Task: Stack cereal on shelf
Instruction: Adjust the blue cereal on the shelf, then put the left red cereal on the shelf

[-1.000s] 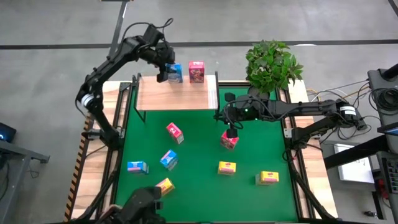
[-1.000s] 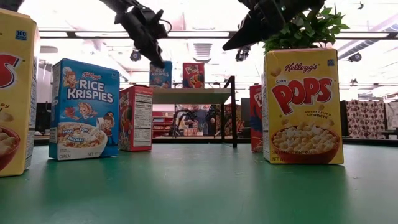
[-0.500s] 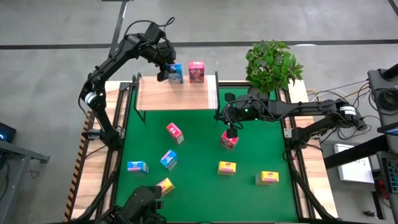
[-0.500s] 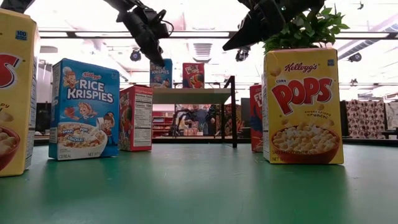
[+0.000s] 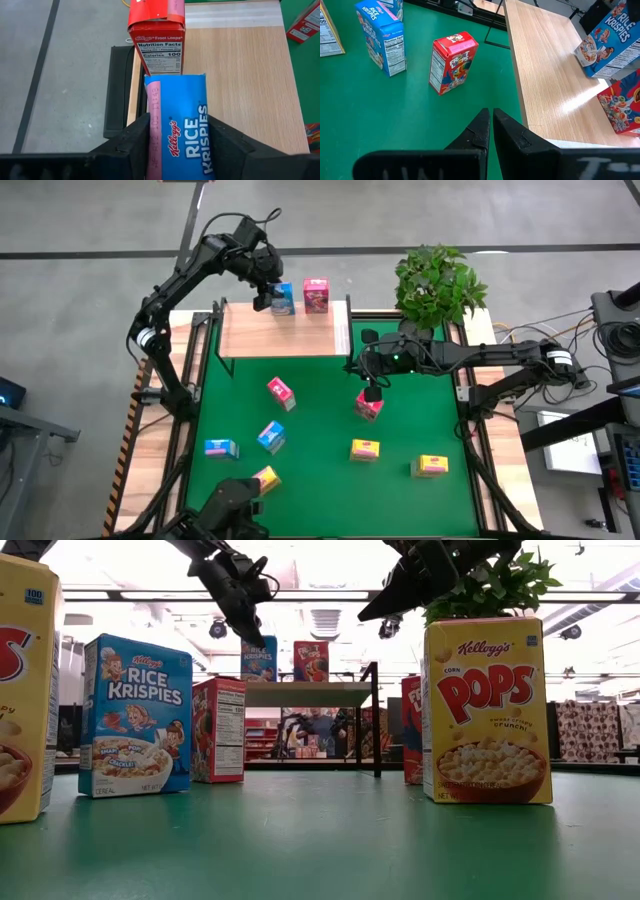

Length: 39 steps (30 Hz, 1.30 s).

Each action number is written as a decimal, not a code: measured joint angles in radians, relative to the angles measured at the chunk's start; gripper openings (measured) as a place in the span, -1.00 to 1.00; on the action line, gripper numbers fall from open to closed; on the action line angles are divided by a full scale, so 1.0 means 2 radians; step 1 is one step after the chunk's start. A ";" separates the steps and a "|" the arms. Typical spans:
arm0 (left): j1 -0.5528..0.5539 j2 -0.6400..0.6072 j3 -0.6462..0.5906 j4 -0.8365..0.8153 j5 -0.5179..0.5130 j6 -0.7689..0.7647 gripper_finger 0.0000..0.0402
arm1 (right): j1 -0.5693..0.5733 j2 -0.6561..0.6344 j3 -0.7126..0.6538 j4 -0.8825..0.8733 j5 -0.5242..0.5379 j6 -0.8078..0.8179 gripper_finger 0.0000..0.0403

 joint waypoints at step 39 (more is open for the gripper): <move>-0.066 0.003 0.106 -0.181 -0.022 -0.071 0.04 | 0.000 0.000 0.000 -0.001 0.000 -0.008 -0.94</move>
